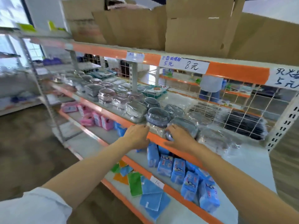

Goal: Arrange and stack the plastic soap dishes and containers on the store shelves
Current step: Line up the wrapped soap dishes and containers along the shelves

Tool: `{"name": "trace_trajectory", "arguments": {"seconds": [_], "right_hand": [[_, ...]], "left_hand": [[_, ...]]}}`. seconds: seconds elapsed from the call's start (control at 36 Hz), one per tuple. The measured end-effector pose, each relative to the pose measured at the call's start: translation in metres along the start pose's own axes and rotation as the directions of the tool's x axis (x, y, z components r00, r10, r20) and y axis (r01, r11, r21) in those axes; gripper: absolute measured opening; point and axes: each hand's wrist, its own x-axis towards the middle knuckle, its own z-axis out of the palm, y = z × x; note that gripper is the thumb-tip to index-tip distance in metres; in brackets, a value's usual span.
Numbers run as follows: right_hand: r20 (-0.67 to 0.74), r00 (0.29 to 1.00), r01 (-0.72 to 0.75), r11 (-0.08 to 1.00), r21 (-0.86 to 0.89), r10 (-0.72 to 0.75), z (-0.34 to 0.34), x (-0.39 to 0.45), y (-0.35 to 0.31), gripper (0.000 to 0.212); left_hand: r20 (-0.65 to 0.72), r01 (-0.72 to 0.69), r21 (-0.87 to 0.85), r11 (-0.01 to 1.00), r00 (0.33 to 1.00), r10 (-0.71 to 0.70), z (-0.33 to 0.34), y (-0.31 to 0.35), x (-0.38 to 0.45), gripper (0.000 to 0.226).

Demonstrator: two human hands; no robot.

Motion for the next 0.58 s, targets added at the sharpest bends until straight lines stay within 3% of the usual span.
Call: {"name": "trace_trajectory", "arguments": {"seconds": [0.33, 0.5, 0.58], "right_hand": [[0.023, 0.983, 0.182, 0.971, -0.156, -0.18, 0.023, 0.115, -0.134, 0.061], [0.031, 0.98, 0.197, 0.96, -0.197, -0.195, 0.04, 0.194, -0.22, 0.069], [-0.005, 0.981, 0.189, 0.963, -0.192, -0.194, 0.05, 0.226, -0.255, 0.063]], "left_hand": [[-0.09, 0.194, -0.016, 0.981, 0.977, -0.195, 0.003, -0.164, -0.028, 0.038], [-0.117, 0.253, -0.083, 0.964, 0.958, -0.261, -0.004, -0.274, -0.026, 0.036], [-0.137, 0.264, -0.118, 0.957, 0.95, -0.279, -0.003, -0.319, -0.025, 0.033]]}}
